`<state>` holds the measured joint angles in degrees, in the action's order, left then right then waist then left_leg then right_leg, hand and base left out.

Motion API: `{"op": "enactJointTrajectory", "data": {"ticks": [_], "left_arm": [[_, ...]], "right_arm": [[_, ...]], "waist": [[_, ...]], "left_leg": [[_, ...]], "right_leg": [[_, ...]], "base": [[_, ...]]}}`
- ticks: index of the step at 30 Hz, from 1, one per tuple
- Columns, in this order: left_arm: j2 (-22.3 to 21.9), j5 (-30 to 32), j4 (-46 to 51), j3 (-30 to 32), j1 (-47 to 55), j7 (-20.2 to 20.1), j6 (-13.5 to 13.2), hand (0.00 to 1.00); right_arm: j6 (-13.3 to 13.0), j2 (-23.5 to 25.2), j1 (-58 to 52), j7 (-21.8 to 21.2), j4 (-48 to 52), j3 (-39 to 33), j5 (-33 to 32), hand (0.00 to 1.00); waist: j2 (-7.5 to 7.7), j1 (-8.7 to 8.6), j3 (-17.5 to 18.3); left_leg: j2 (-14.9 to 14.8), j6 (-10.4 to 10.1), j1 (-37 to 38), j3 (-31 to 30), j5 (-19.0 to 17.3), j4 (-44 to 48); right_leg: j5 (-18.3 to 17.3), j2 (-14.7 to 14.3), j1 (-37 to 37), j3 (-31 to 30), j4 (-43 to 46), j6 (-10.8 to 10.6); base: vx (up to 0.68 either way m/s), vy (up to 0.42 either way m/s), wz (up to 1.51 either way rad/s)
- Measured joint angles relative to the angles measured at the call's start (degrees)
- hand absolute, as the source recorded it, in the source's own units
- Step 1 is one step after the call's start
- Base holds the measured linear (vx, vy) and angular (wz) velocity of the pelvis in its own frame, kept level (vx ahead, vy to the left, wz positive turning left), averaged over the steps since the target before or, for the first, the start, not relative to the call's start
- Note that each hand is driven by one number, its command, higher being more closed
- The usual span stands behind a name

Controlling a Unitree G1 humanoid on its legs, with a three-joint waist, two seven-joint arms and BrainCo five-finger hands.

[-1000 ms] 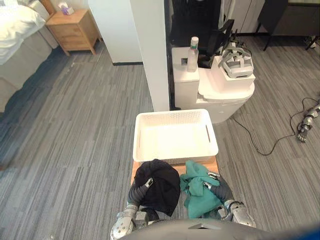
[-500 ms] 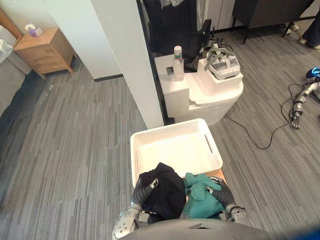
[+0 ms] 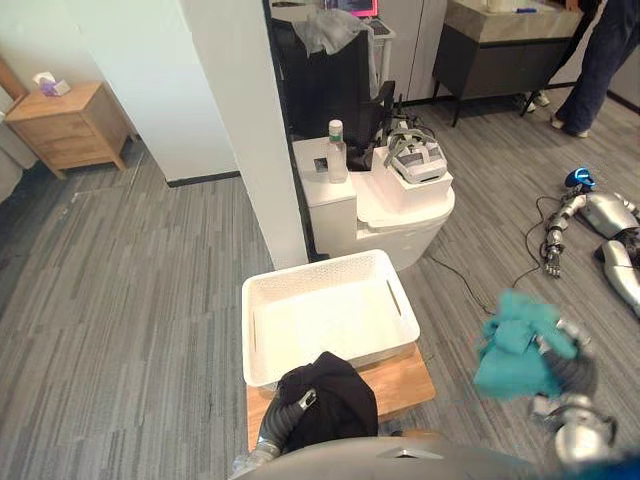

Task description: Tidy the bed and pick cloth on bed and put in laundry

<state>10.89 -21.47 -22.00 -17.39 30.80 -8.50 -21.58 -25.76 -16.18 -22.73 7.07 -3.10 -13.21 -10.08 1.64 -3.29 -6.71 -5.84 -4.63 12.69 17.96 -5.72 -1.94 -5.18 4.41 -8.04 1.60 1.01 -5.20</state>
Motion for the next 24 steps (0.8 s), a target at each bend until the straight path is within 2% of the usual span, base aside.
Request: {"op": "enactJointTrajectory", "data": {"ticks": [3, 5, 7, 9, 10, 11, 17, 18, 21, 24], "left_arm": [[0.9, -0.4, 0.0, 0.9, -1.0, 0.0, 0.1, 1.0], [0.8, -0.4, 0.0, 1.3, -1.9, 0.0, 0.1, 1.0], [0.4, -0.4, -0.1, 1.6, -2.7, 0.1, 0.0, 1.0], [-0.6, -0.3, -0.1, 1.7, -3.1, 0.2, -0.1, 1.0], [-1.2, -0.3, -0.2, 1.6, -3.3, 0.2, -0.1, 1.0], [-1.6, -0.3, -0.3, 1.6, -3.4, 0.2, -0.1, 1.0], [-2.8, -0.3, -1.9, 1.9, -5.2, 2.3, -0.7, 1.0], [-3.1, -0.3, -1.9, 2.4, -5.2, 2.5, -0.8, 1.0], [-3.6, -0.2, -1.9, 4.6, -5.7, 2.6, -1.3, 1.0], [-3.6, 0.0, -1.9, 6.7, -7.0, 2.9, -1.3, 1.0]], "right_arm": [[-0.1, -4.4, 6.6, -4.4, 4.3, -0.7, -1.5, 1.0], [1.4, -7.0, 12.5, -7.0, 6.0, 0.4, -2.1, 1.0], [4.1, -8.2, 18.9, -8.9, 7.4, 3.1, -2.1, 1.0], [6.5, -8.9, 22.9, -9.4, 9.0, 6.4, -2.0, 1.0], [8.1, -9.2, 25.4, -9.6, 9.5, 8.4, -1.9, 1.0], [8.9, -9.2, 26.6, -9.6, 9.5, 9.2, -1.7, 1.0], [18.4, -8.9, 35.8, -9.4, 8.7, 16.2, 1.6, 1.0], [20.6, -8.2, 37.0, -9.3, 7.9, 17.1, 2.4, 1.0], [24.9, -5.5, 38.7, -9.0, 4.6, 19.2, 2.6, 1.0], [27.8, -2.2, 38.7, -8.7, -2.2, 20.5, 4.6, 1.0]], "waist": [[0.38, -0.02, 1.6], [0.39, 0.45, 1.6], [1.15, 1.29, 1.9], [1.25, 1.51, 1.9], [1.26, 2.13, 1.9], [1.27, 2.63, 1.9], [1.27, 4.42, 1.8], [1.24, 4.59, 1.8], [1.19, 5.42, 1.2], [1.22, 6.07, -0.2]], "left_leg": [[0.9, 0.9, -2.0, -1.3, 1.0, 0.0], [1.3, 1.2, -2.2, -2.0, 1.2, 0.0], [1.6, 1.3, -2.7, -3.4, 1.3, 0.2], [1.7, 1.5, -3.4, -4.5, 1.4, 0.5], [2.0, 1.6, -3.6, -4.7, 1.5, 0.5], [2.0, 1.6, -3.6, -4.8, 1.5, 0.5], [2.4, 1.7, -3.7, -7.6, 1.6, 0.6], [2.4, 1.8, -3.7, -8.0, 1.6, 0.6], [2.4, 1.8, -3.9, -9.0, 1.6, 0.4], [2.6, 2.3, -4.0, -9.9, 2.5, -0.5]], "right_leg": [[0.7, 0.5, 1.7, 0.8, 0.1, -0.1], [0.9, 0.8, 1.7, 1.0, 0.0, -0.1], [1.0, 1.1, 1.4, 1.6, -0.1, 0.1], [1.7, 1.3, 1.3, 2.4, -0.3, 0.1], [1.7, 1.7, 1.4, 2.7, -0.3, 0.1], [1.7, 1.8, 1.4, 2.7, -0.3, 0.1], [1.8, 2.2, -0.2, 4.8, -0.3, 0.1], [1.8, 2.3, -0.4, 5.2, -0.3, 0.1], [1.8, 2.2, -0.5, 5.7, -0.3, 0.1], [1.7, 2.3, -0.4, 7.3, -0.4, 0.1]], "base": [[0.1, 0.031, 0.13], [0.12, 0.03, 0.1], [0.11, 0.024, 0.12], [0.11, 0.02, 0.26], [0.08, 0.028, 0.2], [0.06, 0.031, 0.18], [0.0, -0.008, 0.23], [-0.04, -0.03, 0.2], [-0.07, -0.033, 0.13], [-0.11, -0.042, 0.16]]}}
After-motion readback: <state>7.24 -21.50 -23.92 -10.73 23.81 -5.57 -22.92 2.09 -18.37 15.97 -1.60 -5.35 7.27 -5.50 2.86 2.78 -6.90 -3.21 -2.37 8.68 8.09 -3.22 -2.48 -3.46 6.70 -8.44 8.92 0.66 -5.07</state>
